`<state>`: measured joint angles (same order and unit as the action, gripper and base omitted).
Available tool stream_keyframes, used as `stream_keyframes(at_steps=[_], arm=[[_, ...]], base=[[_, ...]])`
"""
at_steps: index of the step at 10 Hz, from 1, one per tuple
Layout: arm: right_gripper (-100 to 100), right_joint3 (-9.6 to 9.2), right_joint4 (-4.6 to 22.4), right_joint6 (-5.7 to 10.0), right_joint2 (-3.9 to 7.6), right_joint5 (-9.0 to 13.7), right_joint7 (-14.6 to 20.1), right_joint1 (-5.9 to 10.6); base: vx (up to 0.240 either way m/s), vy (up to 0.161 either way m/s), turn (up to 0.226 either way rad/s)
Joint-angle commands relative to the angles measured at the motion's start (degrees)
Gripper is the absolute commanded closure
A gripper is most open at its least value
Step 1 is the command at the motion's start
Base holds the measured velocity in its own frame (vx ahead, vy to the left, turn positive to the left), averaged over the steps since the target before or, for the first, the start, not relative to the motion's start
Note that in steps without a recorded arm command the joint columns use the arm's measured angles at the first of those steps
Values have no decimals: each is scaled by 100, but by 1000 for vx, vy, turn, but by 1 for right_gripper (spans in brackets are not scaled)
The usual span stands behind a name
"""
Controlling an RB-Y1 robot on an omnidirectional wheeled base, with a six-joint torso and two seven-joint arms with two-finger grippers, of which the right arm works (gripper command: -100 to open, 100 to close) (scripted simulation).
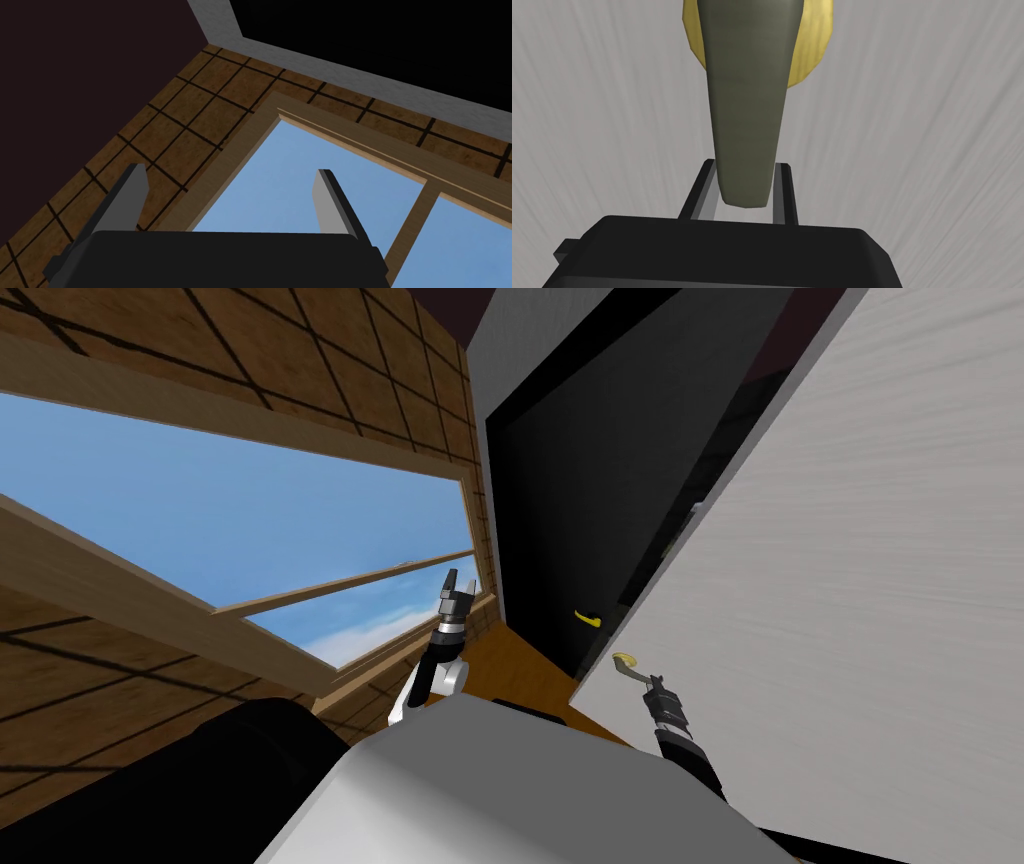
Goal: Pull the door open
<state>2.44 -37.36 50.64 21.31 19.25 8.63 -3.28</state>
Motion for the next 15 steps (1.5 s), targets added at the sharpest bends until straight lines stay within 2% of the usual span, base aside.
stream_keyframes(at_steps=[1, 8, 9, 10, 15], arm=[[100, -140, -78, 35, -23, -60, 65, -73], [100, -634, -277, 271, 176, -265, 444, -286], [100, -522, -325, 169, 227, -211, 398, -321], [100, -638, -324, 317, 295, -242, 499, -437], [100, -982, -356, 789, 502, -333, 796, -753]], base=[[-178, -7, 82], [-202, -28, 98], [-96, -20, 4], [-143, -31, 166], [-240, -49, 159]])
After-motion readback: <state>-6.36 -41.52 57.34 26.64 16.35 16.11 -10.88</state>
